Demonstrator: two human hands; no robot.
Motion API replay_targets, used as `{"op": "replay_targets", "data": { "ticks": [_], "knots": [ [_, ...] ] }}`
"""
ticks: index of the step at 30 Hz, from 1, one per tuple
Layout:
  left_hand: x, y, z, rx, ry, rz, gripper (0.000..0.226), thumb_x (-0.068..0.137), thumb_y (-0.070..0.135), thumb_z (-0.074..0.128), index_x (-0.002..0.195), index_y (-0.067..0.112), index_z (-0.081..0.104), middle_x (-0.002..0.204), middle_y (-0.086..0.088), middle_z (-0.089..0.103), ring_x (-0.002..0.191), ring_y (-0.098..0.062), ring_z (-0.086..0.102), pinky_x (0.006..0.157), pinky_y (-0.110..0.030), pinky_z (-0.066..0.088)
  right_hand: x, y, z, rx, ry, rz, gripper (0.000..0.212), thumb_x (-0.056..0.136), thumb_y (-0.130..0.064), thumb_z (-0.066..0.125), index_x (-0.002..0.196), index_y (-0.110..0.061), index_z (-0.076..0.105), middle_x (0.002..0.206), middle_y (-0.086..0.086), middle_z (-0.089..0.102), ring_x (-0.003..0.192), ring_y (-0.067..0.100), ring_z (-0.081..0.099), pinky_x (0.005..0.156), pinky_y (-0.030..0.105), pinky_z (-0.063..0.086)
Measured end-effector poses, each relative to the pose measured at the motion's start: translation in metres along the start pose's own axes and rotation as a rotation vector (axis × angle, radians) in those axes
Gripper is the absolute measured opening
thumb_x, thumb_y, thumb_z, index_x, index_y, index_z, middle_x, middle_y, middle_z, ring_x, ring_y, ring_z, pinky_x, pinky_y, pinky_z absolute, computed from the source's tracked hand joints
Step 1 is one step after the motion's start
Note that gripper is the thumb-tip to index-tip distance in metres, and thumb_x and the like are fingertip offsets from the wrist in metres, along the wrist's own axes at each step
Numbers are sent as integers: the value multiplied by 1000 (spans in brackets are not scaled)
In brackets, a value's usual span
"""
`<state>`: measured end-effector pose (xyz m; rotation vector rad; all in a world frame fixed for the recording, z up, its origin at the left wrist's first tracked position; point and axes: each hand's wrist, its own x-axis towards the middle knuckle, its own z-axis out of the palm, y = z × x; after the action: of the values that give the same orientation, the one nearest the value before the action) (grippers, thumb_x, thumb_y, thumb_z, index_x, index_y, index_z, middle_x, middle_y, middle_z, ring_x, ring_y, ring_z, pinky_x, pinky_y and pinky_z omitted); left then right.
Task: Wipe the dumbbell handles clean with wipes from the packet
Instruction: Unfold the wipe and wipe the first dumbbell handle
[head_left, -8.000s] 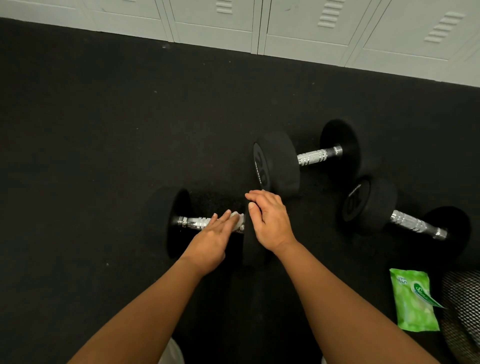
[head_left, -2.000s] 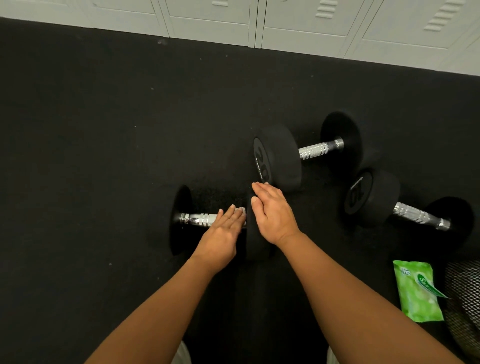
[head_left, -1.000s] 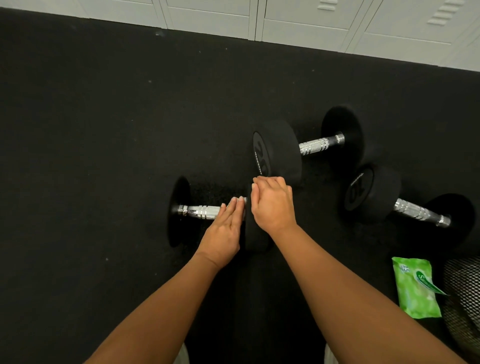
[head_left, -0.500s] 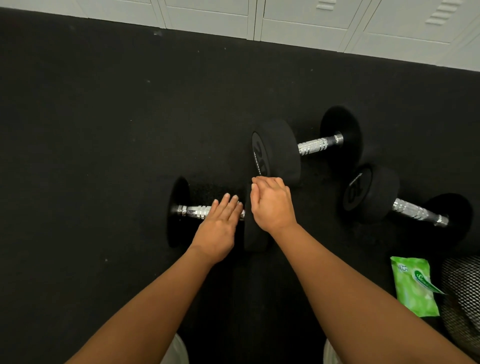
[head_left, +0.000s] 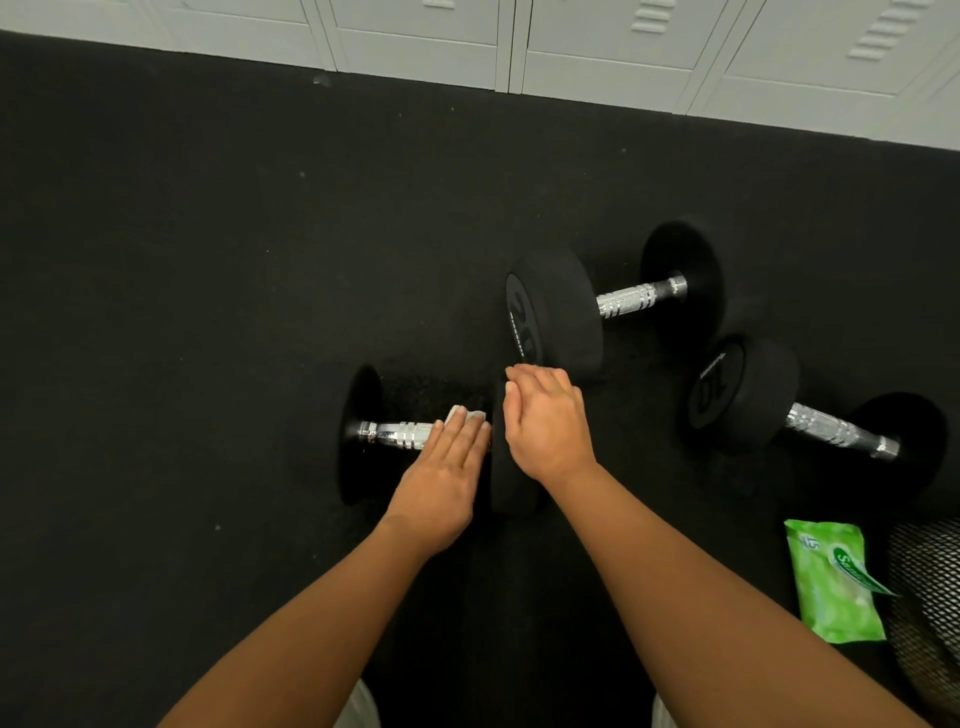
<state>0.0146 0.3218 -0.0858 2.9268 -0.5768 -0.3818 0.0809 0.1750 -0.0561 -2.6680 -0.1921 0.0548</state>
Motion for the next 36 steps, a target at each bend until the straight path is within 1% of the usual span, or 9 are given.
{"op": "replay_targets", "data": {
  "ticks": [2,7,11,14,16,23,27,31,36],
  "knots": [
    [-7,-9,2,-28,12,42,61,83,13,21,143,2,27,151,-16,31,142,-30,19,114,-46,20,-6,0,-1,19,13,-10,55,94,-37,21,123,-12,60,125,3,61,119,18,50,98,34,39],
    [22,-7,-15,-47,-81,2,57,94,19,32,148,5,22,154,-11,27,145,-24,17,120,-36,0,-9,0,-1,76,-41,-6,52,96,-35,24,130,-11,54,135,5,54,130,19,42,107,35,34],
    [22,-1,-16,-27,-78,-19,58,92,25,29,145,3,30,148,-12,38,139,-26,30,120,-37,6,-9,2,-2,85,-76,-5,53,95,-35,26,137,-11,48,142,5,47,135,19,35,111,34,28],
    [3,0,-6,-22,-27,11,59,84,21,27,137,-1,43,139,-16,49,133,-31,41,113,-45,20,-14,2,-1,96,-69,-6,56,95,-38,21,137,-11,48,142,4,47,136,18,34,111,34,29],
    [-6,-4,0,-42,-23,44,56,87,19,31,140,0,39,146,-14,41,138,-30,34,113,-47,22,-17,2,-2,111,-61,-11,61,93,-41,18,136,-11,48,141,5,48,135,19,35,112,35,30],
    [2,-22,-8,-10,-75,42,60,99,34,36,150,10,14,158,-6,16,146,-18,8,118,-35,-2,-20,-1,-3,130,-61,-12,63,92,-41,17,136,-9,48,141,6,49,135,19,35,114,35,28],
    [6,-14,-11,-50,-76,-28,54,102,33,23,150,13,9,159,-3,6,147,-16,-3,119,-35,-5,-17,-1,-4,128,-71,-8,65,92,-42,15,136,-8,48,141,7,48,136,20,35,114,35,28],
    [-4,-18,-7,-82,-62,36,65,92,43,0,150,15,8,159,-1,6,145,-13,-7,117,-32,-8,-22,-1,-5,111,-58,-25,62,93,-40,17,135,-8,49,140,8,50,135,21,37,113,34,28],
    [1,-22,-9,-86,-57,3,61,97,41,7,150,13,17,158,-2,14,145,-13,-1,114,-31,-10,-26,-2,-4,95,-64,-27,61,93,-40,18,136,-9,48,141,6,48,136,20,34,112,30,23]
  ]
}}
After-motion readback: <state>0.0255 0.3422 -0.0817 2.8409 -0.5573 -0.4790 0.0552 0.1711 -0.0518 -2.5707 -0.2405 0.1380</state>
